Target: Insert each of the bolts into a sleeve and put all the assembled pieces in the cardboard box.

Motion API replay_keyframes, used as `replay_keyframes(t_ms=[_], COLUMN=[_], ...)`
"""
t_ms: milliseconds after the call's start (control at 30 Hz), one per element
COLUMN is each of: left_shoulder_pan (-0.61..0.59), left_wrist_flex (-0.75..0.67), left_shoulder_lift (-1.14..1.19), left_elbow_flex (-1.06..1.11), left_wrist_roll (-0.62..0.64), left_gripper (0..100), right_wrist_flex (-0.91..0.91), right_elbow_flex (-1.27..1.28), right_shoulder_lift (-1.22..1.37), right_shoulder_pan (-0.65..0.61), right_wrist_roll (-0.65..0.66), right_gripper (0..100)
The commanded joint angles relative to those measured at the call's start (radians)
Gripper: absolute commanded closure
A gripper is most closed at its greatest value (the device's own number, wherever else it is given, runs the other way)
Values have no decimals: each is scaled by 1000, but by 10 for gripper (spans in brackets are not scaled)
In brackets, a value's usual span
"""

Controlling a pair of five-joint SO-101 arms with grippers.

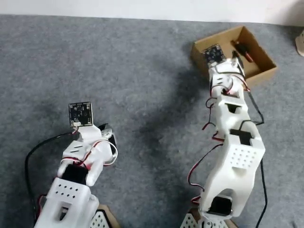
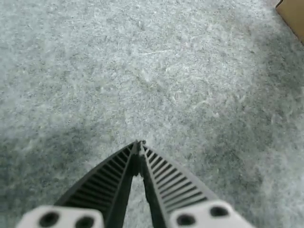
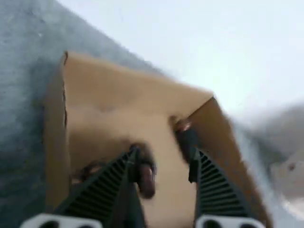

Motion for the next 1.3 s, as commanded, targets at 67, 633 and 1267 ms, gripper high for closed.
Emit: replay_keyframes(t_ms=[67,633,1267], left_shoulder_pan=[-5,-10,-196], left_wrist_flex=[-21,34,305], left_shoulder_lift=[-5,-15,-16], left_elbow_flex=[-4,-35,-65], left_wrist_roll=[-9,-69,-236], left_gripper=[993,994,994], right_wrist_flex=[453,1030,1109], right_elbow_flex=[-51,260,1027], right_shoulder_lift=[-262,-881,-1796], right_shoulder_pan=[7,-12,102], right_wrist_roll=[-288,-414,-416], right_gripper=[865,994,994])
